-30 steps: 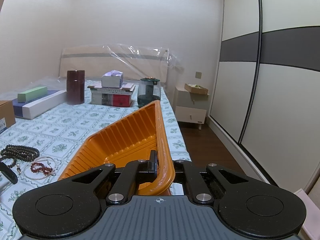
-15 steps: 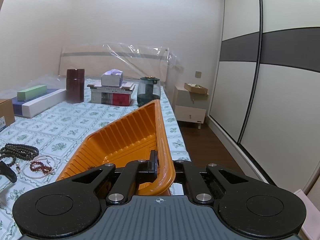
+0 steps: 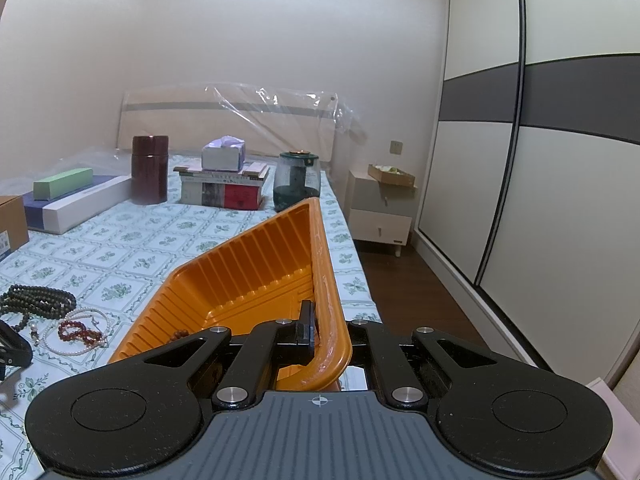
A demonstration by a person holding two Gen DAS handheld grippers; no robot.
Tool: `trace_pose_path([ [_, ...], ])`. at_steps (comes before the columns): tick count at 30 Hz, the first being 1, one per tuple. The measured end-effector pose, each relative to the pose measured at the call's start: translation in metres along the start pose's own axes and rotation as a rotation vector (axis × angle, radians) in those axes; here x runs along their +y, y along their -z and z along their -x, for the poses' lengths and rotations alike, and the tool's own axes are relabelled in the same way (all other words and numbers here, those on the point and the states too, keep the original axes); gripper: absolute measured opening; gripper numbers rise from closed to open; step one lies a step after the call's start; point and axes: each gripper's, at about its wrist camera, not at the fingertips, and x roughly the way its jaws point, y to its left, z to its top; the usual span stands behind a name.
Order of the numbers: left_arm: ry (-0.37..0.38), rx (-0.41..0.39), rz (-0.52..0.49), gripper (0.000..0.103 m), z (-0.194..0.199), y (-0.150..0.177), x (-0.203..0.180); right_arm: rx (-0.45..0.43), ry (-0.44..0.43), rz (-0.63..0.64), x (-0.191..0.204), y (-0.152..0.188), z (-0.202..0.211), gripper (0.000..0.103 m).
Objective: Organize jewelry
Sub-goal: 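Lower the left gripper onto the black bar-shaped watch case and close it, then carry the black watch case with the left gripper and release it into the tray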
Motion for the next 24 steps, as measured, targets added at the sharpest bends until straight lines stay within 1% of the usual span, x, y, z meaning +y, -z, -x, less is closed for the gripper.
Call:
trace_pose_path([
  [4, 0.006, -0.008, 0.006, 0.074, 0.006, -0.003, -0.002, 0.0, 0.0, 0.001, 0.0, 0.0, 0.0, 0.006],
  [6, 0.024, -0.019, 0.011, 0.074, 0.01, -0.007, -0.004, 0.0, 0.0, 0.0, 0.0, 0.0, 0.0, 0.006],
  [9, 0.076, -0.045, 0.033, 0.074, 0.017, -0.017, -0.009, -0.001, -0.001, 0.002, 0.0, 0.0, 0.0, 0.006],
  [11, 0.115, -0.066, 0.027, 0.074, 0.022, -0.026, -0.017, -0.001, -0.001, 0.004, 0.0, 0.0, 0.0, 0.006],
  [15, 0.22, -0.105, 0.031, 0.074, 0.028, -0.045, -0.039, -0.001, -0.001, 0.004, 0.0, 0.0, 0.001, 0.006],
  [20, 0.324, -0.146, -0.002, 0.074, 0.032, -0.065, -0.074, -0.003, -0.003, 0.005, 0.0, 0.0, 0.001, 0.006],
  [24, 0.384, -0.169, -0.038, 0.074, 0.031, -0.075, -0.1, -0.003, -0.003, 0.001, -0.001, 0.001, 0.001, 0.006],
])
